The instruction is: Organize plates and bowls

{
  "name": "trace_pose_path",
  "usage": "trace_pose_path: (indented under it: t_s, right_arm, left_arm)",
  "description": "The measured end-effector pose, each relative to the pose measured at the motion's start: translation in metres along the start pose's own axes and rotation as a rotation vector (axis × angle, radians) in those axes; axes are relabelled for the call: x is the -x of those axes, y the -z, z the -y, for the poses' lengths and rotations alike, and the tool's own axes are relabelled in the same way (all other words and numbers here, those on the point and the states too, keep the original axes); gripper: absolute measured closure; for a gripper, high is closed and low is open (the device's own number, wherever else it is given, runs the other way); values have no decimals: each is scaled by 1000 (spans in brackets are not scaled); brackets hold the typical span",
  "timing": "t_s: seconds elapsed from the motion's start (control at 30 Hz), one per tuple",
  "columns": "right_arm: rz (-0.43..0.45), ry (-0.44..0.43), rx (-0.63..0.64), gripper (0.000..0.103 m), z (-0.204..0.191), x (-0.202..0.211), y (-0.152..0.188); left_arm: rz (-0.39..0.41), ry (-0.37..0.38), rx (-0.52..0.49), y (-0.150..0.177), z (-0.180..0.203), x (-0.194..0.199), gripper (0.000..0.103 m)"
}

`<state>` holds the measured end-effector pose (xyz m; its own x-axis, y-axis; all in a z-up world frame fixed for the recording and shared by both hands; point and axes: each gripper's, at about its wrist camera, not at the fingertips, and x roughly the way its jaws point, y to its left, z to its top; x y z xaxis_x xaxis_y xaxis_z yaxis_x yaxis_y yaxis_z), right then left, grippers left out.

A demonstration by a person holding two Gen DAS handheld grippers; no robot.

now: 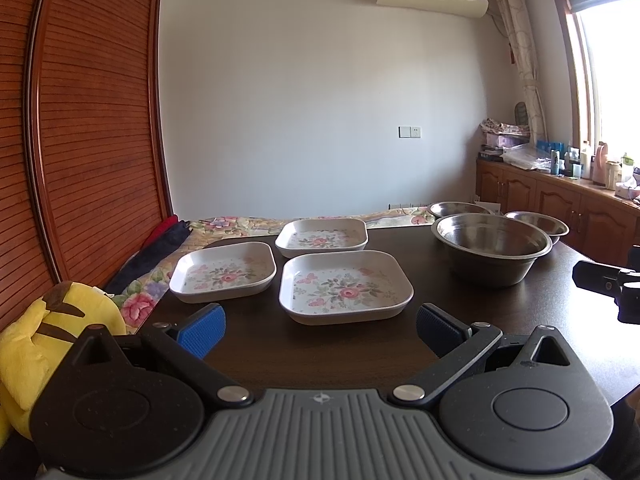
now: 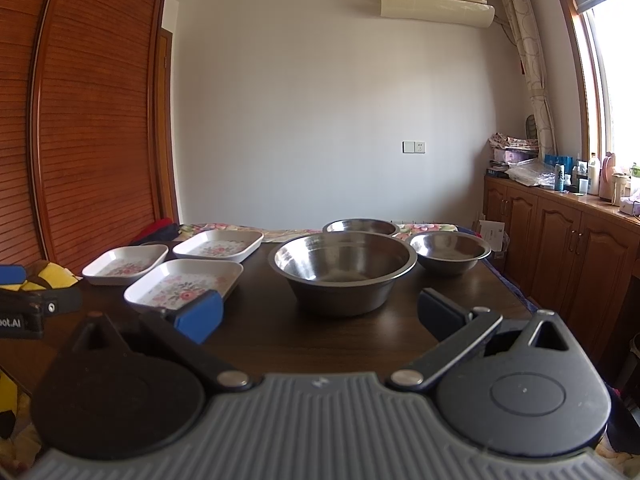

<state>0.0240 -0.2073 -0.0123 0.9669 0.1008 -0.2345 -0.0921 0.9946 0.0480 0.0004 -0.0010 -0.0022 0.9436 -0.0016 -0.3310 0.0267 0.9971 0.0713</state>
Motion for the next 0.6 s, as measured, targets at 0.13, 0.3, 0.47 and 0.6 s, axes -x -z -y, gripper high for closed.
trace_pose_path:
  t_s: [0.13,0.3,0.47,0.6]
  right_arm:
    - [-8,-6,7,0,-3,-2,1]
    - [-19,-16,16,0,-7,-7,2]
    - [-36,-39,28,0,-14,-15,3]
    - [-49,-70,42,0,-22,-23,1]
  left_arm:
    - [-19,7,7,3,-1,-4,0]
    - [-46,13,3,6,-1,-8,0]
    - [-65,34,6,9,-2,-11,0]
    - [-73,44,-11,10,-4,-13,0]
